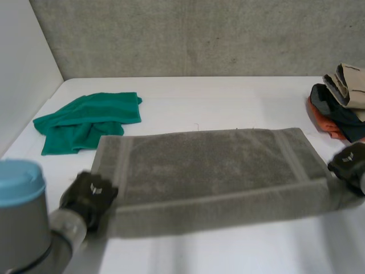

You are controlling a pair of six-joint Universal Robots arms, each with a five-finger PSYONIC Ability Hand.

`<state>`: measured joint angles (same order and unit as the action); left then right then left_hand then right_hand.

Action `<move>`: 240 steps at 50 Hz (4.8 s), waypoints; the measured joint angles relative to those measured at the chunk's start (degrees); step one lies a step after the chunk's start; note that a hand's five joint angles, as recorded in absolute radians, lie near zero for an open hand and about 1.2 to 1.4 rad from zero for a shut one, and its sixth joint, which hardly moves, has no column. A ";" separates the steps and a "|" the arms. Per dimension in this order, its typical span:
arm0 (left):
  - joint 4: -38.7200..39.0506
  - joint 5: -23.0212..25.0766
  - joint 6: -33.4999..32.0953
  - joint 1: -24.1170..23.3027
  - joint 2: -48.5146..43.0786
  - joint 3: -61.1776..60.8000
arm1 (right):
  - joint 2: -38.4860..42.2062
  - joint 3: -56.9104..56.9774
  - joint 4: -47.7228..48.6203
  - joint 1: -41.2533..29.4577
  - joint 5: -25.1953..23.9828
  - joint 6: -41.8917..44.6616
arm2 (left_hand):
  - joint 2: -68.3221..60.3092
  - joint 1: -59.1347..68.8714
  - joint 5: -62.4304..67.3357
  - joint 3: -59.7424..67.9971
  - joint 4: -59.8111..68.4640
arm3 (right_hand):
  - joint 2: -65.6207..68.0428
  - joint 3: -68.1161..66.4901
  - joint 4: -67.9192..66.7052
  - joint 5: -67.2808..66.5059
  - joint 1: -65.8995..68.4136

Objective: Fold the laundry.

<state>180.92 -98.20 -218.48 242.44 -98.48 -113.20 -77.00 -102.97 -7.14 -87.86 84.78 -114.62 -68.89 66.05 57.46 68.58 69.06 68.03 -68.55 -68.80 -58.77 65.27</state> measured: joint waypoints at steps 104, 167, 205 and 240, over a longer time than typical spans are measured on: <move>26.60 -1.01 10.44 -2.62 -7.07 10.25 | 14.25 17.96 28.16 -15.54 -3.38 -13.17 | 57.06 -55.15 -54.59 -56.47 -57.46 | 0.03 0.07 0.00 2.30 -0.63; 24.49 3.34 10.07 -11.07 -15.93 15.41 | 11.50 3.08 27.66 -15.90 -1.51 -20.91 | 45.39 -42.72 -43.69 -45.08 -45.44 | -2.91 0.37 0.25 2.25 -6.01; 20.34 0.22 23.83 -14.57 -20.22 32.92 | 11.19 19.72 10.01 -26.93 -12.74 -52.71 | 49.55 -45.31 -48.73 -49.05 -50.09 | -55.55 56.32 56.55 55.82 -51.94; -1.00 -3.20 27.94 -16.91 -16.87 41.18 | 10.44 8.73 20.16 -27.08 -8.24 -36.10 | 51.56 -49.48 -50.60 -50.41 -51.78 | -55.39 55.16 55.35 55.18 -51.86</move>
<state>179.91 -101.40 -190.54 225.53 -115.34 -72.02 -66.56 -94.24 13.03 -114.94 76.55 -150.72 -17.33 16.58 6.86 18.17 17.27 12.64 -13.39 -13.45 -3.59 13.41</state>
